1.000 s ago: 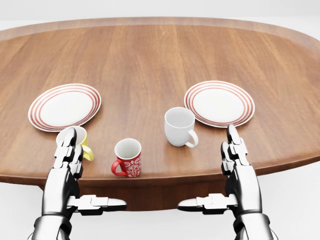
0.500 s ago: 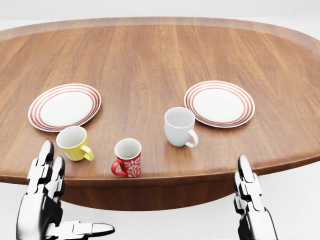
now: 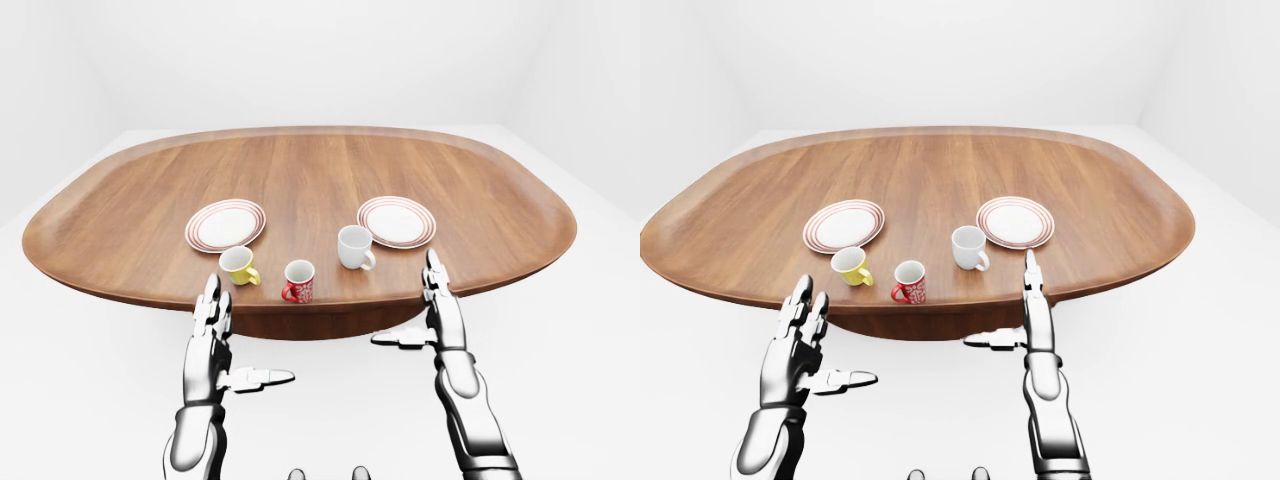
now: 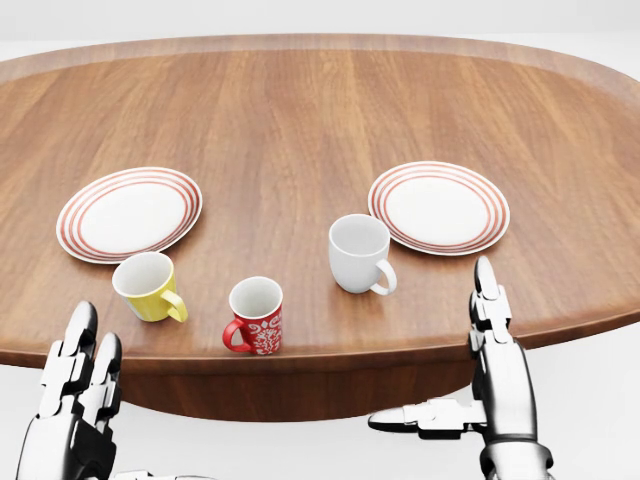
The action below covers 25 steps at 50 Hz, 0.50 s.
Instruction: Put the red mug on the left plate.
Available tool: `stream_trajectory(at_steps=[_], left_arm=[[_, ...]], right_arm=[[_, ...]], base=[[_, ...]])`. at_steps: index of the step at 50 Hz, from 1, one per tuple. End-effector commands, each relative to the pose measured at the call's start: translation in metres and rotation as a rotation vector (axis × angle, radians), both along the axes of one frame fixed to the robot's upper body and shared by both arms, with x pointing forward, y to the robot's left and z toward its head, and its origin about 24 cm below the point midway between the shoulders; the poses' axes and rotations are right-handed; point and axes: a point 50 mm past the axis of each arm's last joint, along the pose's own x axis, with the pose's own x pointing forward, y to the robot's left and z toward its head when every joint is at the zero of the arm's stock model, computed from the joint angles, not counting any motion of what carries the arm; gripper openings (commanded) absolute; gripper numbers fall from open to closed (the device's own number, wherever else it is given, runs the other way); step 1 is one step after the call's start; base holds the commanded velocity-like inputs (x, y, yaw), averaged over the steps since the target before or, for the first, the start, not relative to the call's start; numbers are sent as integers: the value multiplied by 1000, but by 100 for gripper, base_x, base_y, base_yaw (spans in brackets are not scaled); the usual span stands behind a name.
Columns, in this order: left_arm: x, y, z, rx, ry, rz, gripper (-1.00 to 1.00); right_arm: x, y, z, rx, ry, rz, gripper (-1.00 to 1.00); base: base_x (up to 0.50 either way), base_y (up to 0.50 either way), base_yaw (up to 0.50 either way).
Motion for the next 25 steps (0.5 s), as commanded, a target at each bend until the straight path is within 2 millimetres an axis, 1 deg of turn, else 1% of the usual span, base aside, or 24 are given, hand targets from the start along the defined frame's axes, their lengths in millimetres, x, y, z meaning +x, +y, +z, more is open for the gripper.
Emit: stream_trajectory(at_steps=[1, 6, 7, 9, 25], left_arm=[[-2, -1, 0, 1, 2, -8, 100], [-2, -1, 0, 2, 1, -8, 100], [-1, -1, 0, 3, 1, -9, 100], [-2, -1, 0, 4, 2, -10, 100], [-1, -2, 1, 6, 0, -11, 100]], right_arm=[[13, 0, 1, 10, -3, 0, 100], [12, 1, 3, -12, -12, -8, 100], [12, 1, 2, -9, -9, -9, 100], [13, -1, 3, -16, -11, -18, 100], [12, -2, 0, -24, 2, -23, 100]], base=[[0, 0, 0], [0, 0, 0], [0, 36, 0], [0, 50, 0], [0, 50, 0]])
